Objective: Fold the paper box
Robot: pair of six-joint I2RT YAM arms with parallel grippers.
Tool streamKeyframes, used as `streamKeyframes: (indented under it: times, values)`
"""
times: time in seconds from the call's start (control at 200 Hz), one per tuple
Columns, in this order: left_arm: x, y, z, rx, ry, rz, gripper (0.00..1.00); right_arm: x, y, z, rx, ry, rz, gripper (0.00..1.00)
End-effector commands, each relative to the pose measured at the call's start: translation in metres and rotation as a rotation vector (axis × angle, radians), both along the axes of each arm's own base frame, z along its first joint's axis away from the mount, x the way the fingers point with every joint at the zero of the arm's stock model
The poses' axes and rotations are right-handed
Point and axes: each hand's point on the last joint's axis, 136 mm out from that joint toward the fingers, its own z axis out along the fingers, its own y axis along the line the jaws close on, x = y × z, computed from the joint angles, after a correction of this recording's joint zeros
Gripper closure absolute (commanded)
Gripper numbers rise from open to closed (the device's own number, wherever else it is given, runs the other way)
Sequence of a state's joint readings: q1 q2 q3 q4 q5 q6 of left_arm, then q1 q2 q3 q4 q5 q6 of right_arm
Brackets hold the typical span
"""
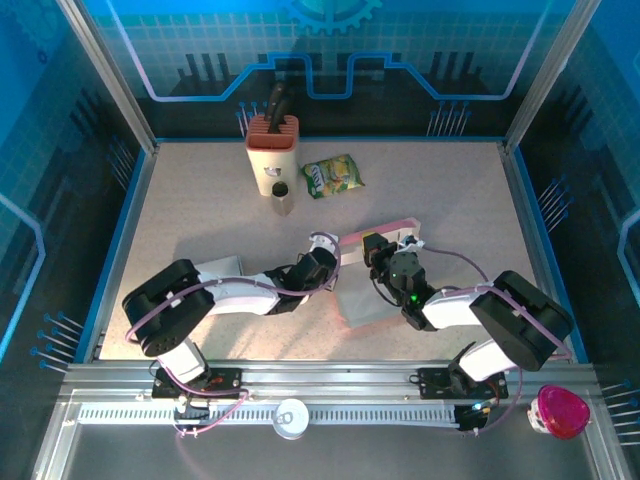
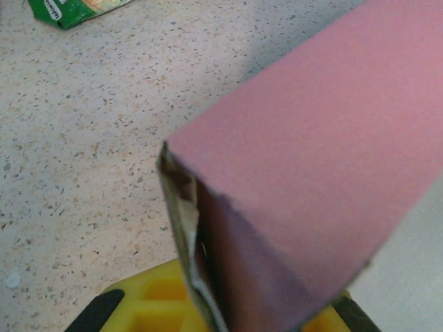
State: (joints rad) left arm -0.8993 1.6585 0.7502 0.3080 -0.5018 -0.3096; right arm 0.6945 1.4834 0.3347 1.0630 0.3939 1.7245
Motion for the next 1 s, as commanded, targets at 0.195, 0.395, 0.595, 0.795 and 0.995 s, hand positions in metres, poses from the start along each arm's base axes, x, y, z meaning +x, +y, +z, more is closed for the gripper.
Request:
streamKeyframes:
  times: [0.195,0.395,0.595,0.795,0.995]
  values:
    - [0.010,-0.018,0.022,-0.103,-0.051,0.092,0.88,-0.016,0.018,-0.012,-0.029,0.041,0.059,1.00]
    - [0.016,-0.013,0.023,-0.120,-0.049,0.180,0.91,-0.020,0.019,-0.011,-0.030,0.049,0.052,1.00]
    - [0.018,-0.017,0.024,-0.133,-0.056,0.205,0.97,-0.021,0.018,-0.012,-0.021,0.059,0.044,1.00]
    - [0.021,-0.024,0.023,-0.148,-0.086,0.179,1.00,-0.022,0.019,-0.015,-0.010,0.071,0.046,1.00]
    - [0.022,-0.028,0.021,-0.146,-0.109,0.155,1.00,-0.023,0.018,-0.016,-0.012,0.083,0.046,1.00]
